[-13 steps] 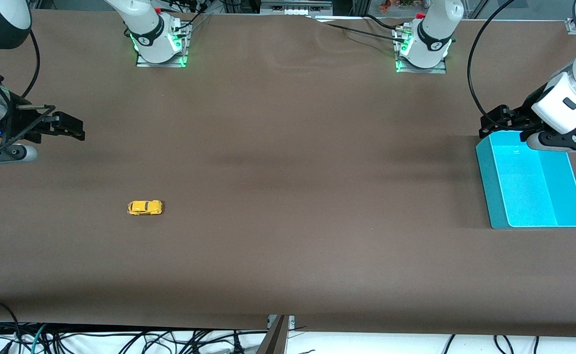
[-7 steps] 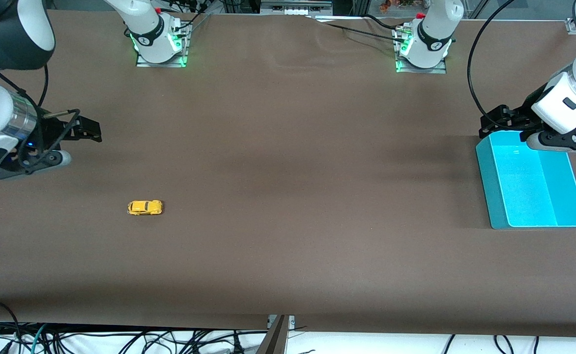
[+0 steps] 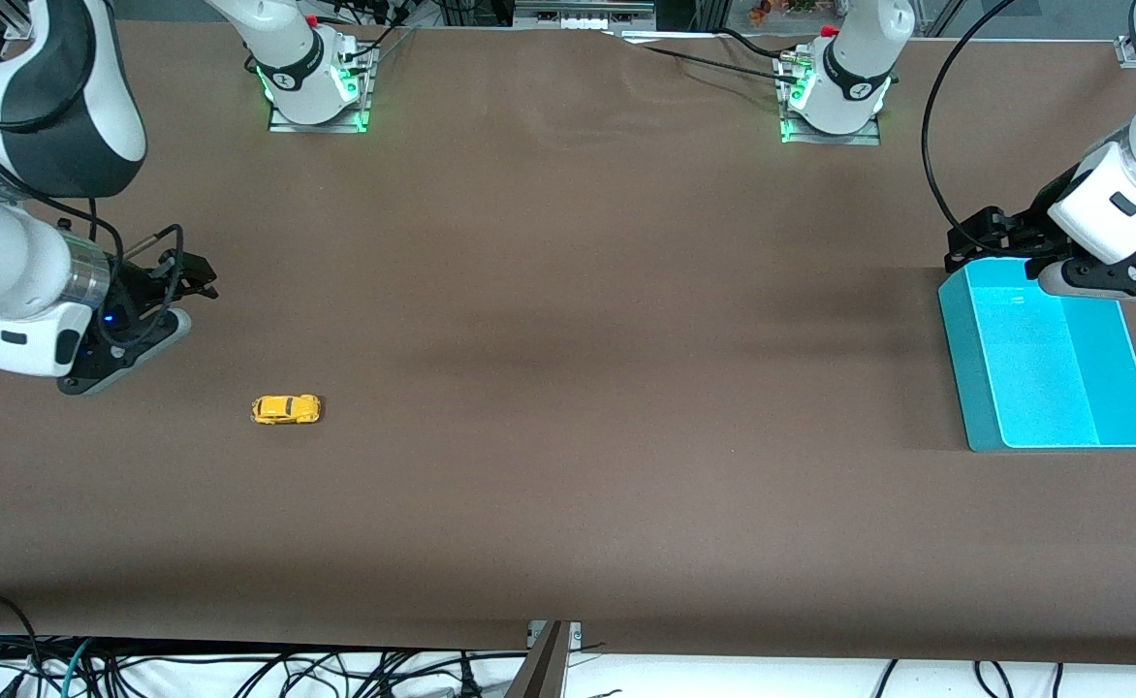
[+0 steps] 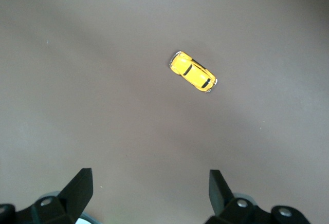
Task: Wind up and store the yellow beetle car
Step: 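Reach the right gripper down over the yellow beetle car, then close the right gripper on the yellow car and lift it, then carry the car toward the table middle, set it down, open the right gripper, then swing the left gripper from the tray over to the yellow car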
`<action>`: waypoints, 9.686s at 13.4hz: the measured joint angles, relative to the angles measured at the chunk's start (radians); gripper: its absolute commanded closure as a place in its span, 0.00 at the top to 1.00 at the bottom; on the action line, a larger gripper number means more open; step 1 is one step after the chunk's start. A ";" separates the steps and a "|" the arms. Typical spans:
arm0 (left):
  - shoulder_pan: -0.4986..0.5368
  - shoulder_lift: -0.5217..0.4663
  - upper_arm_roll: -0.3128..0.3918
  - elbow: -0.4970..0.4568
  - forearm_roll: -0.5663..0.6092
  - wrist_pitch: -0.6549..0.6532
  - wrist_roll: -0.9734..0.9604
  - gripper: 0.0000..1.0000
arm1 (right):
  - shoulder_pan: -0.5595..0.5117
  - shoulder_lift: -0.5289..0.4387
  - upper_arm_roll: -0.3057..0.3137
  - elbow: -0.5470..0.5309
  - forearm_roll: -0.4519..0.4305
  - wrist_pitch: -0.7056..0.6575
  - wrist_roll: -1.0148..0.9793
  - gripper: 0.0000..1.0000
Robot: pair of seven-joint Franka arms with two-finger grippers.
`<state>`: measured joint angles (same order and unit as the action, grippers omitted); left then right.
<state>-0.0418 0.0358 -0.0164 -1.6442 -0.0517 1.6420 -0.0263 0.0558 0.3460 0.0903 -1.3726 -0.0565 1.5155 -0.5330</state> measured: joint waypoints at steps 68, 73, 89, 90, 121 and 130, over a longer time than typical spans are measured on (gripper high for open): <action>0.001 0.000 0.000 0.000 0.000 -0.005 0.000 1.00 | -0.152 0.217 -0.016 -0.556 0.065 1.057 -1.206 0.30; 0.001 0.000 0.000 0.000 0.000 -0.005 0.000 1.00 | -0.195 0.217 -0.015 -0.556 0.065 1.057 -1.255 0.30; 0.001 0.000 0.000 0.000 0.000 -0.006 0.000 1.00 | -0.248 0.218 0.009 -0.539 0.097 1.052 -1.309 1.00; 0.001 0.000 0.000 0.000 0.000 -0.006 0.000 1.00 | -0.247 0.218 0.016 -0.532 0.098 1.050 -1.309 1.00; -0.214 0.439 -0.364 0.214 -0.001 0.145 0.014 1.00 | -0.236 0.211 0.055 -0.369 0.103 0.846 -1.117 1.00; -0.420 0.671 -0.341 0.249 0.241 0.649 0.356 1.00 | -0.212 0.200 0.063 -0.307 0.103 0.763 -0.970 1.00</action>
<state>-0.4620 0.7067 -0.3569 -1.3948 0.1897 2.2907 0.3294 -0.1561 0.5457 0.1535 -1.6791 0.0470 2.2784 -1.5028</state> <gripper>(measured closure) 0.000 0.000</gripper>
